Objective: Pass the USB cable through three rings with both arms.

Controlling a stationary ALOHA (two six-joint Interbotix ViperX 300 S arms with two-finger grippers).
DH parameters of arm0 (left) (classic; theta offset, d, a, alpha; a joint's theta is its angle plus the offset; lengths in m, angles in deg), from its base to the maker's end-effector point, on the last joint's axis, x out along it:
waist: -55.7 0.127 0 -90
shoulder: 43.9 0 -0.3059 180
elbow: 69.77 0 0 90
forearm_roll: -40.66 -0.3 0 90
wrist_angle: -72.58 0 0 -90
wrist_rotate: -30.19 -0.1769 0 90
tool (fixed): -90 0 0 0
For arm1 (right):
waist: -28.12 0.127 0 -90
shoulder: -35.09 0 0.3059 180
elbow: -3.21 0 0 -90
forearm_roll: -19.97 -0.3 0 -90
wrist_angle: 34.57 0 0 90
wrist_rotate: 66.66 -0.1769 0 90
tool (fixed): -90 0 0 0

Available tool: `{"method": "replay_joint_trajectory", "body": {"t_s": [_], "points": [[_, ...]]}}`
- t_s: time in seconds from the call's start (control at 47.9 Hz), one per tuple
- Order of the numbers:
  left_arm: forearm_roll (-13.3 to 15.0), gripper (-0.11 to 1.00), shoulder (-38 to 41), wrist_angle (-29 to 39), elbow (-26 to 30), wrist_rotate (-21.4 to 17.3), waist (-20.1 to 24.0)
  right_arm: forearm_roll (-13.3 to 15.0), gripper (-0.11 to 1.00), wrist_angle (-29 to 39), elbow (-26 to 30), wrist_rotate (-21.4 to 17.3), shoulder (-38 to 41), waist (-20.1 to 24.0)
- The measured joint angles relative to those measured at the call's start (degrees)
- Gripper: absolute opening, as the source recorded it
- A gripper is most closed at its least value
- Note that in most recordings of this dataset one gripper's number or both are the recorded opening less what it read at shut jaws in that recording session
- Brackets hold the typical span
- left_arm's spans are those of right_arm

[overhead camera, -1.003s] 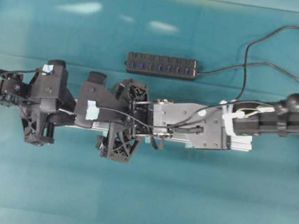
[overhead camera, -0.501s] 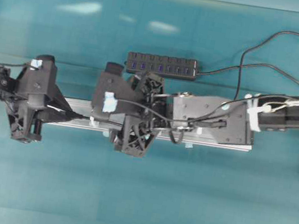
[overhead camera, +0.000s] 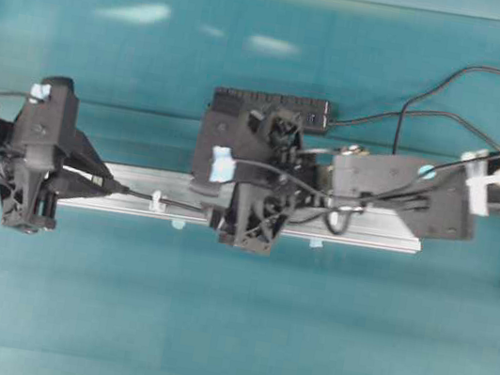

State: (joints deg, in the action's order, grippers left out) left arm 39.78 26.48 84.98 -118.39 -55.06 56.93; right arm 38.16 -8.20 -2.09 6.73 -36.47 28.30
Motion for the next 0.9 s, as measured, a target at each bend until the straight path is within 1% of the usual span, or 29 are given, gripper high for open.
{"method": "replay_joint_trajectory", "body": {"t_s": [0.167, 0.71, 0.898], "points": [[0.1, 0.25, -1.1, 0.1, 0.4, 0.0, 0.0, 0.5, 0.79, -0.2, -1.8, 0.0, -3.3, 0.0], [0.0, 0.25, -1.6, 0.2, 1.5, -0.1, 0.1, 0.9, 0.78, -0.7, -11.8, 0.0, -15.7, 0.5], [0.0, 0.25, -1.9, 0.2, 1.9, -1.5, 0.1, 1.0, 0.77, -4.0, -15.9, 0.0, -19.9, 1.1]]}}
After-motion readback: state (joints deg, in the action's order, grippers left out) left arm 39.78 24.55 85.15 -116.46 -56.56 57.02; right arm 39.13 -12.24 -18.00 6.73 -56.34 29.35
